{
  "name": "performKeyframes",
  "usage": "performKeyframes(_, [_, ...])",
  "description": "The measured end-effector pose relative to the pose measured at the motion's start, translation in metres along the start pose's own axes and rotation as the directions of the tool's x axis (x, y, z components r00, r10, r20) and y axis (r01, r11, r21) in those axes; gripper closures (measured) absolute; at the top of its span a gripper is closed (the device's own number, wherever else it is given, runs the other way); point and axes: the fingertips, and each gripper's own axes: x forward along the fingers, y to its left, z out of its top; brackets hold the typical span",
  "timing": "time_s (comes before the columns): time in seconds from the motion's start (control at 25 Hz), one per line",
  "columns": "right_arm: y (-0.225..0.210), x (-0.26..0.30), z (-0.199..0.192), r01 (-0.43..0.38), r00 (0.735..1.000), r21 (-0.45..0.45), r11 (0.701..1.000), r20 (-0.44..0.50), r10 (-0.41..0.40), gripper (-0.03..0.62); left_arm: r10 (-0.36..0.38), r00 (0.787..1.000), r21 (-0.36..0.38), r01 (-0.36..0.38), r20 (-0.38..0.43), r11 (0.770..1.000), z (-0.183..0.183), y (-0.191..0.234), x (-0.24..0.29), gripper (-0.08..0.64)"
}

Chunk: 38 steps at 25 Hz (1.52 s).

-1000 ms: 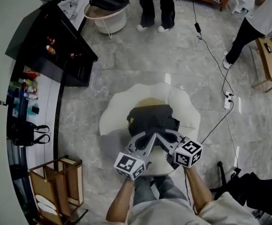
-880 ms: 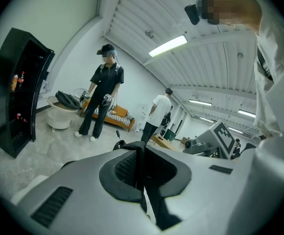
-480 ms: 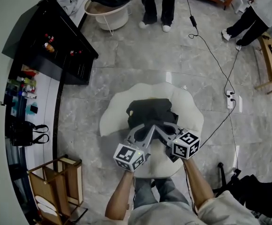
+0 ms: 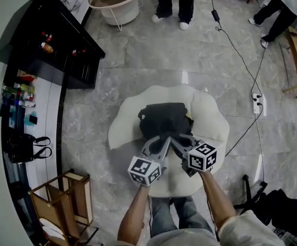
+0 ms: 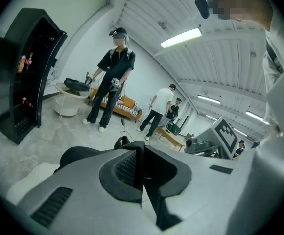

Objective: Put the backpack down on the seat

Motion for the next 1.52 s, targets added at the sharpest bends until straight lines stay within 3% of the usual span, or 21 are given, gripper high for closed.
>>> performKeyframes(0.16, [-0.020,0.015,-0.048,0.005,0.998,0.028,1.000,-0.068,-0.003,0.548,0.002,0.999,-0.039,-0.004,-0.051,0.999,-0.048,0.019,0.004,0.515])
performKeyframes(0.36, [-0.016,0.026,-0.058,-0.025,0.998,0.067,0.997,-0.049,0.029,0.548,0.009,1.000,-0.068,-0.011,-0.021,0.998,-0.056,0.031,-0.004,0.515])
performKeyframes(0.64, [0.001,0.014,-0.095,-0.012,0.996,0.066,0.998,-0.092,0.018,0.546,0.006,0.999,-0.090,-0.010,-0.046,0.996,-0.087,0.016,-0.031,0.515])
performKeyframes(1.0, [0.027,-0.010,-0.175,0.029,0.991,0.147,0.989,-0.133,-0.009,0.546,0.005,0.996,-0.137,-0.017,-0.086,0.990,-0.152,-0.009,-0.078,0.514])
performKeyframes(1.32, [0.030,-0.020,-0.213,0.084,0.988,0.114,0.990,-0.135,-0.068,0.545,0.048,0.995,-0.191,-0.063,-0.083,0.980,-0.198,-0.021,-0.112,0.511])
performKeyframes(1.4, [0.029,-0.021,-0.215,0.121,0.984,0.063,0.991,-0.140,-0.111,0.544,0.083,0.992,-0.177,-0.099,-0.095,0.979,-0.204,-0.019,-0.120,0.484])
performKeyframes(1.52, [0.028,-0.029,-0.212,0.185,0.974,-0.028,0.982,-0.129,-0.187,0.463,0.114,0.989,-0.160,-0.129,-0.099,0.979,-0.203,-0.017,-0.130,0.342])
